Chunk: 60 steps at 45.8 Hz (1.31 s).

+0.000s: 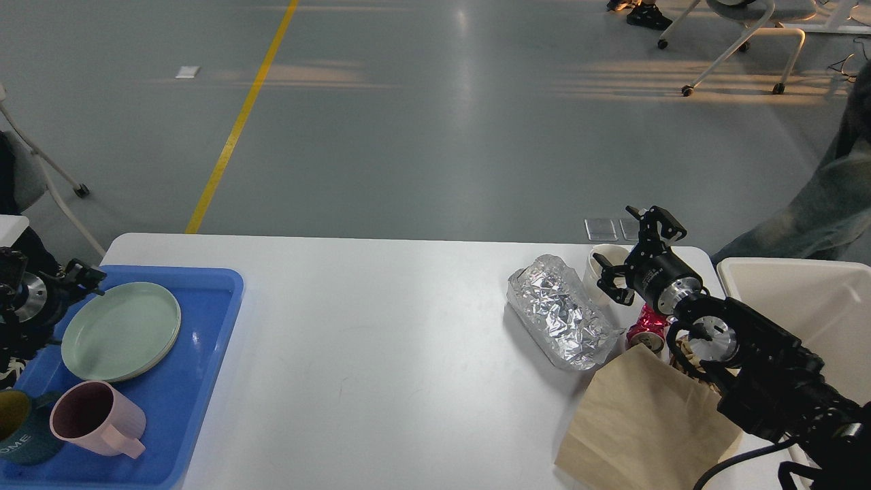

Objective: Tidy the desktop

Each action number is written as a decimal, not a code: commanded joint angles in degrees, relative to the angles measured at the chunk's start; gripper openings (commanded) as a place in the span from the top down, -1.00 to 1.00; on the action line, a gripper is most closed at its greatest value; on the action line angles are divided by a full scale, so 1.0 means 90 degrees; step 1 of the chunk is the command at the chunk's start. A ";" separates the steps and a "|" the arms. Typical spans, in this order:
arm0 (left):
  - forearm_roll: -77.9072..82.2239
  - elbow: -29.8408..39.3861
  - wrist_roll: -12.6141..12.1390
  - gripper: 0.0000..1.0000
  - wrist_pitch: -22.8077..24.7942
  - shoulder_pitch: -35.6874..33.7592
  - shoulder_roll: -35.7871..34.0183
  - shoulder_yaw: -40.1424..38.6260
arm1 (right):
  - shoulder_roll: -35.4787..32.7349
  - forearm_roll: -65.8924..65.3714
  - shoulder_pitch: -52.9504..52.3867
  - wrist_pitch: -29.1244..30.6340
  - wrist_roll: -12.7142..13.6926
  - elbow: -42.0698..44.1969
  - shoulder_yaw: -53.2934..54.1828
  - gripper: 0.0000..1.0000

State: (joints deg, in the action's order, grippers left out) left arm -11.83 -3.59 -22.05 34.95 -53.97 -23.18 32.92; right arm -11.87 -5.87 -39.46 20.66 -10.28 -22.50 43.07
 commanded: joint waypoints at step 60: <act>-0.0326 0.0009 0.4149 -0.93 -0.0270 -0.0478 0.1707 -1.0006 | 0.0000 -0.0002 0.0000 0.0000 0.0000 0.0000 0.0000 -1.00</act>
State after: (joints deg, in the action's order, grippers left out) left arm -14.89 -3.52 15.24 32.72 -57.56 -7.63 -56.98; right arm -11.86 -5.88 -39.46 20.65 -10.28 -22.50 43.07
